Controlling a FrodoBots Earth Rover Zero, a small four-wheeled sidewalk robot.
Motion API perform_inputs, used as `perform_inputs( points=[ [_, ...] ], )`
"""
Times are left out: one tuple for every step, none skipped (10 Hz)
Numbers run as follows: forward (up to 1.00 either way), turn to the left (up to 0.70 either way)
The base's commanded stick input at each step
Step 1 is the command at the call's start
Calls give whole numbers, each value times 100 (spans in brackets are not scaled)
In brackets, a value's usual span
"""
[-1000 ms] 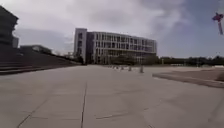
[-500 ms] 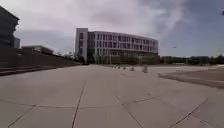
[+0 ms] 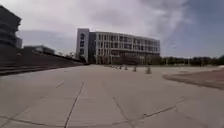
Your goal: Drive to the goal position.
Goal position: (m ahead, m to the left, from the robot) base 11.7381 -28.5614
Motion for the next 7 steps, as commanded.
perform_inputs(
  points=[
    [100,0],
    [100,-1],
    [100,-20],
    [100,-27],
    [100,-27],
    [100,-27],
    [100,-27]
  ],
)
